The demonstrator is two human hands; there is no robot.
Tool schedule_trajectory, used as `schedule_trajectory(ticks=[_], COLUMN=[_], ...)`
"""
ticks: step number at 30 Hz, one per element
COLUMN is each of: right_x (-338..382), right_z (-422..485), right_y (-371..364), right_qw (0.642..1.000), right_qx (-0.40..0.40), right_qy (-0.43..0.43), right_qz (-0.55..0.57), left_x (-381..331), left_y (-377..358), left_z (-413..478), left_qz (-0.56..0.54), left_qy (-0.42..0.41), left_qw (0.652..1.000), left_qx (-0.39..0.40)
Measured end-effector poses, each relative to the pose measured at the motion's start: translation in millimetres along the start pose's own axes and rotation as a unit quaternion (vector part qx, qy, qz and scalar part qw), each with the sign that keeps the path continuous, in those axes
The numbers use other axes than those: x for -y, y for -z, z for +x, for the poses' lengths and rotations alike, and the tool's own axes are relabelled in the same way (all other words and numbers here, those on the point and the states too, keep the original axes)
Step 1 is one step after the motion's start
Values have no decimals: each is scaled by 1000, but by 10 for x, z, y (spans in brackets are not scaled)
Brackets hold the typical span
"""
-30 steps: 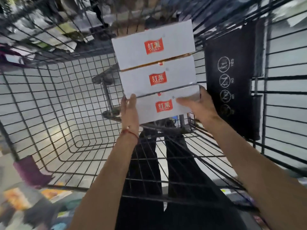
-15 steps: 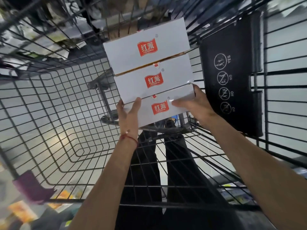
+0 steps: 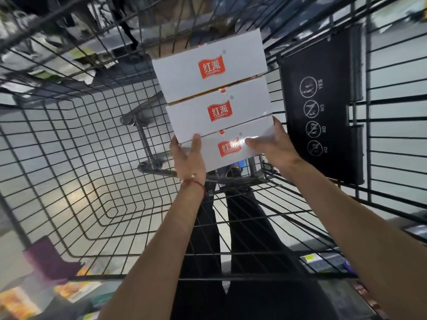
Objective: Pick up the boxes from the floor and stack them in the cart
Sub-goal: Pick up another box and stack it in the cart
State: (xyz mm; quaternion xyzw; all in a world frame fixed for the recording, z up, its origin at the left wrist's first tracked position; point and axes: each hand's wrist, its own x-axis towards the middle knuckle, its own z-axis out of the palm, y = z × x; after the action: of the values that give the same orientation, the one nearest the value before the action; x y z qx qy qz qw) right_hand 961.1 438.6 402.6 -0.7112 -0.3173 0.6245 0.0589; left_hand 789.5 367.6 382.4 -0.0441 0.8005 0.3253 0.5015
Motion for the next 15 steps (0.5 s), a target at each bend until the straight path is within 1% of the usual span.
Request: schedule_trajectory(ticks=[4, 9, 13, 15], right_x=[-5, -60, -108, -147], right_z=[-28, 14, 29, 0], right_y=[-11, -51, -70, -58], right_qw=[1000, 999, 1000, 999], right_qx=[21, 8, -4, -32], right_qy=[-1, 17, 23, 27], right_qz=[-8, -27, -12, -16], left_x=[21, 63, 78, 34], left_y=[-12, -37, -5, 25], left_z=[16, 83, 106, 56], left_qz=[-18, -18, 10, 18], left_qy=[0, -5, -15, -19], left_qw=[1000, 999, 1000, 1000], left_qx=[-7, -37, -25, -15])
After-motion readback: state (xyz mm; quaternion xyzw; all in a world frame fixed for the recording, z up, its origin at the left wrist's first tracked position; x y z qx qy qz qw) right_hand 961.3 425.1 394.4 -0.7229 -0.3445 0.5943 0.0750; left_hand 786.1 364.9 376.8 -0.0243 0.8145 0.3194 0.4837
